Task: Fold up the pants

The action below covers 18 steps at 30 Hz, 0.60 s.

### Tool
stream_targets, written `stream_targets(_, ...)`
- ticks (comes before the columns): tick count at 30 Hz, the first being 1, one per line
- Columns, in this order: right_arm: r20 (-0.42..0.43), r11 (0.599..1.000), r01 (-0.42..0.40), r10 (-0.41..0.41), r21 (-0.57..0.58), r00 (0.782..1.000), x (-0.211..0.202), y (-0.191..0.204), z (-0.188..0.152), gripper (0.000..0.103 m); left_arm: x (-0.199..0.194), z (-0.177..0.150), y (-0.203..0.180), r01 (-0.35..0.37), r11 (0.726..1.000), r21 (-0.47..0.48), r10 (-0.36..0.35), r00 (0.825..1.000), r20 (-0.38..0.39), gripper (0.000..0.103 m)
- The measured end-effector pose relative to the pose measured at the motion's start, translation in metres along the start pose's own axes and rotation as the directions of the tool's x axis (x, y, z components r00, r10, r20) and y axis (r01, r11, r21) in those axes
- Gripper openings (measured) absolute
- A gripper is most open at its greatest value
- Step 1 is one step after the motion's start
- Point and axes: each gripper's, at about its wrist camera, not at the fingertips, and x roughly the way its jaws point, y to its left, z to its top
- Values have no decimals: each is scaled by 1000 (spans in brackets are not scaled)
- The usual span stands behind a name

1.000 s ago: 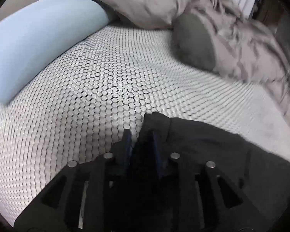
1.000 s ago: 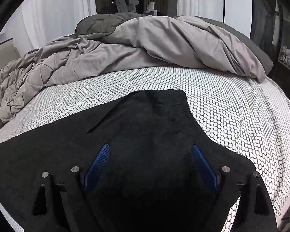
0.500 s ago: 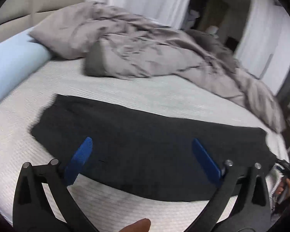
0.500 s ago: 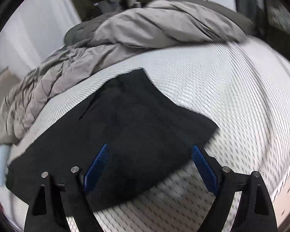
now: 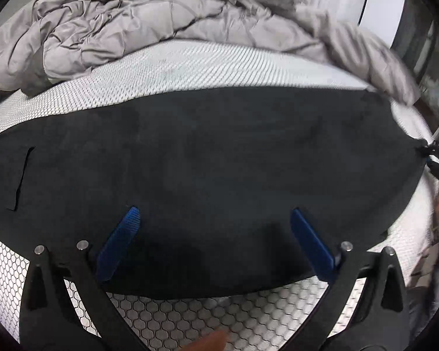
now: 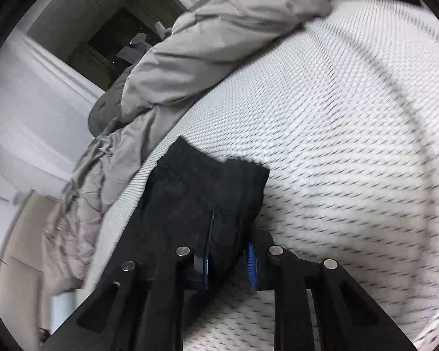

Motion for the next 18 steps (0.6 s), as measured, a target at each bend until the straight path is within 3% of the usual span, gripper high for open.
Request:
stream_targets(1,-25,999,55,-55,-3,998,8,-6,-1,30,8,2,6,3,1000,-10,-3,1000,-15,102)
stream_targets(3,-33,1000,22,-23,-4,999,11,-11,1,31,12,-2,9,7,999,-31,-8,999,-32,102)
stream_targets(5,28,1000,17,-17,-1,999,-6,-10,5,40,8,-3,8,9,1000,-29,-10,1000,-23,102)
stream_targets(6,98,999,41,-41,0,994,-18,-9,7,49,5,-3,7,18,999,-27,-19,1000,-9,102)
stream_targets(8,147,999,39,-40,3,988,-27,-8,8,55,-1,-1,6,55,998,-22,-55,998,5,102)
stream_targets(10,88,1000,11,-12,12,996,-17,-9,8,66,0,0,-3,86,996,2,-86,996,-5,102)
stream_targets(11,48,1000,1,-3,23,999,-8,-10,7,66,2,0,-9,89,996,28,-89,996,-19,102)
stream_targets(12,11,999,-15,14,30,1000,2,-11,5,66,4,-3,-15,84,995,58,-82,996,-34,102)
stream_targets(13,-13,999,-17,17,27,1000,11,-12,3,58,8,-6,-21,62,993,96,-57,997,-51,102)
stream_targets(14,-12,1000,4,-4,14,1000,16,-11,3,48,9,-8,-24,46,993,113,-40,998,-55,102)
stream_targets(15,-13,1000,-9,9,16,1000,15,-12,2,30,10,-10,-27,37,992,120,-30,998,-56,102)
stream_targets(18,55,994,-109,109,1,993,-2,-4,5,17,9,-12,-25,44,993,110,-39,998,-49,102)
